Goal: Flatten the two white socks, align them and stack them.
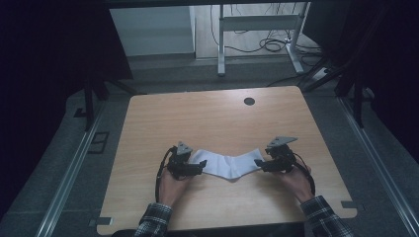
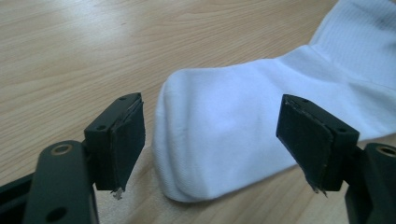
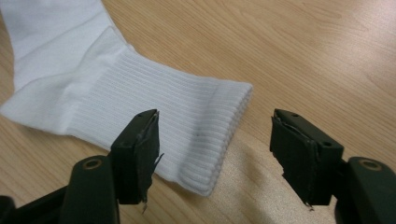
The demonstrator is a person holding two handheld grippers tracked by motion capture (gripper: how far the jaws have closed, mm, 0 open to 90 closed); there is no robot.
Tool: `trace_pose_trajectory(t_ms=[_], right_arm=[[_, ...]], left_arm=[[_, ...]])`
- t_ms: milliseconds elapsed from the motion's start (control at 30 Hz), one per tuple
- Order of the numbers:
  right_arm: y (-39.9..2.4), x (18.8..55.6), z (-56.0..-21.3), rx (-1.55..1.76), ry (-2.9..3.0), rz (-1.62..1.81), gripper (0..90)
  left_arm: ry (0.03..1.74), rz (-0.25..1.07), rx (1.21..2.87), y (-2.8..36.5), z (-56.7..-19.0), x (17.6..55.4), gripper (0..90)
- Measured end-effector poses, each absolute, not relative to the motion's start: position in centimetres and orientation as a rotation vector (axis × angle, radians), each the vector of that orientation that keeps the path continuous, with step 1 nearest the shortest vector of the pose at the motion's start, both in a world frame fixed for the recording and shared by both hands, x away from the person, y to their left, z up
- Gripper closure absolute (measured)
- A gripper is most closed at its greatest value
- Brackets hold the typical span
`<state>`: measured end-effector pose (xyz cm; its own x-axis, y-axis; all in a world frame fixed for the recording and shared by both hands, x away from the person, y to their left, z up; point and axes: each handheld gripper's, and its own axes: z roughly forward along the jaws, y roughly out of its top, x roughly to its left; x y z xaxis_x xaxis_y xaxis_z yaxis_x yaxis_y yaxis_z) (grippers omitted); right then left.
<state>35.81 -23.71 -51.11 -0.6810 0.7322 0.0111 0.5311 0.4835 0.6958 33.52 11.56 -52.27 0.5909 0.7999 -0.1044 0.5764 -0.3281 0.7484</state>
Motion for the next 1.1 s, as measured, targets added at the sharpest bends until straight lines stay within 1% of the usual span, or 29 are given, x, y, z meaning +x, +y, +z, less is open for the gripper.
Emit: trace_pose_trajectory(t_ms=[300,567,833,1100], right_arm=[[-24.4,35.5,-50.1,1.066,2.425,1.0,25.3],[-25.9,35.3,-49.3,1.087,2.395,1.01,20.0],[-28.3,35.4,-49.1,1.12,2.367,1.006,14.8],[-30.9,35.8,-50.5,1.172,2.359,0.933,12.5]], left_arm=[[1.068,0.38,2.04,12.1,-50.9,32.5,18.0],[1.089,0.384,2.035,14.1,-50.0,31.9,16.1],[1.125,0.413,2.041,16.5,-50.2,31.4,14.9],[1.157,0.425,2.082,19.0,-51.8,30.6,13.4]])
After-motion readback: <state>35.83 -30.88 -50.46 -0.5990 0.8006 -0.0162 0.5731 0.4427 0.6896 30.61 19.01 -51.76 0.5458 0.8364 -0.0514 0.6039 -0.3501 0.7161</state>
